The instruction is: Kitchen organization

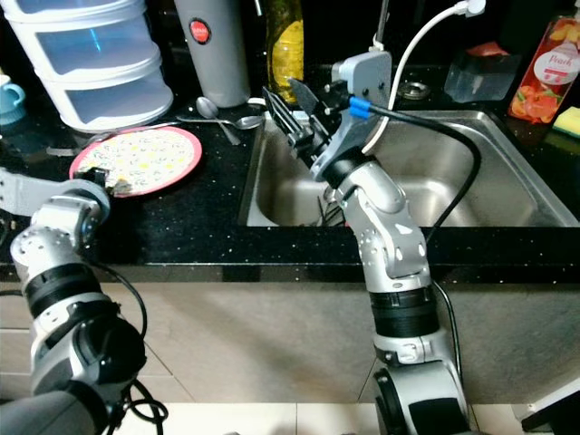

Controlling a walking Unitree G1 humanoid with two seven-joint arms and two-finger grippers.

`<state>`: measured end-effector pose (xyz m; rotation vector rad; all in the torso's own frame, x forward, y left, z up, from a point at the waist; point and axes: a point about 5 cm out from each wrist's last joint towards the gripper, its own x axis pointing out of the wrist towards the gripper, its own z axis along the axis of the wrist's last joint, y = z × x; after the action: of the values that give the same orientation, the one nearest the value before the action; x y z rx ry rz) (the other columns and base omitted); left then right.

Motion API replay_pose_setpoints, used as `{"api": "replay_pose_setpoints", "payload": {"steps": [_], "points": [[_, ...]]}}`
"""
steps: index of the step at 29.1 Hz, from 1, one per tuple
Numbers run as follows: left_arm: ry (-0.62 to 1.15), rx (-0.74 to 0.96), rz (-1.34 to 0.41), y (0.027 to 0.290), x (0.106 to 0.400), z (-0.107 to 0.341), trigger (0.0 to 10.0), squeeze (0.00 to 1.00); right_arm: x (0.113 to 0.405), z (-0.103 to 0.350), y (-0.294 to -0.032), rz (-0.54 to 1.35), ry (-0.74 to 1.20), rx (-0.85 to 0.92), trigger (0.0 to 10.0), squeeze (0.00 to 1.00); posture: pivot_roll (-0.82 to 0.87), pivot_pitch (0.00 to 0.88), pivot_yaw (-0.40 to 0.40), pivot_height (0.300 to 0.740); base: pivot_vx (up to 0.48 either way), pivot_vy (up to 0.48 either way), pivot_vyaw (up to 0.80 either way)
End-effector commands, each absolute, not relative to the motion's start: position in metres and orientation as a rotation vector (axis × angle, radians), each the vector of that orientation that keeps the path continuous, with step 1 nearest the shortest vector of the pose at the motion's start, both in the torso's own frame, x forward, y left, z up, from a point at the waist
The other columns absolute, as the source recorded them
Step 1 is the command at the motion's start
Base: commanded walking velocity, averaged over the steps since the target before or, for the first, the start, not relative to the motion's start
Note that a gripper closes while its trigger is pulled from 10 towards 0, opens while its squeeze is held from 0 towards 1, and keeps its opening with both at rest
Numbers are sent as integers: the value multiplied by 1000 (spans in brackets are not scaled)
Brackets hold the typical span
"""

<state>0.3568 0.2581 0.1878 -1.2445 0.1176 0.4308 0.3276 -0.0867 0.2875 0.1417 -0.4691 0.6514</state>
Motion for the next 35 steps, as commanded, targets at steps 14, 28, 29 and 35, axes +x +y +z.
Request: {"api": "replay_pose_setpoints", "payload": {"steps": [14,28,29,35], "points": [[72,-1254,361,240,355,192,10000,0,326,289,-81,677,-470,143,10000,0,-33,0,6,740,0,0,0],[-69,-1017,88,184,348,240,10000,0,329,291,-78,694,-474,141,10000,0,-25,0,0,740,0,0,0],[-69,-1017,88,184,348,240,10000,0,329,291,-78,694,-474,141,10000,0,-25,0,0,740,0,0,0],[-44,-962,-49,162,352,244,10000,0,329,291,-78,694,-477,138,10000,0,-34,0,7,740,0,0,0]]}}
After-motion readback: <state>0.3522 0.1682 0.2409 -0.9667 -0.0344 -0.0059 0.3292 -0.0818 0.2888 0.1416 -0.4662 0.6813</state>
